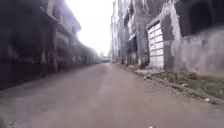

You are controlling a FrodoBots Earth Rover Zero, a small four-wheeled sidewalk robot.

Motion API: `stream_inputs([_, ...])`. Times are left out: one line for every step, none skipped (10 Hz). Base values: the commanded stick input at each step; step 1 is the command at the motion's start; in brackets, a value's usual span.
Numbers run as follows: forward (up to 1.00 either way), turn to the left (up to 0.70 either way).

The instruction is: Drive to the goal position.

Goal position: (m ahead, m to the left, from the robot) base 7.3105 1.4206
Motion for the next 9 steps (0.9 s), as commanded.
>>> stream_inputs([0.5,0.01])
stream_inputs([0.5,0.01])
stream_inputs([0.5,0.01])
stream_inputs([0.5,0.01])
stream_inputs([0.5,0.01])
stream_inputs([0.5,0.01])
stream_inputs([0.5,0.01])
stream_inputs([0.5,0.01])
stream_inputs([0.5,0.01])
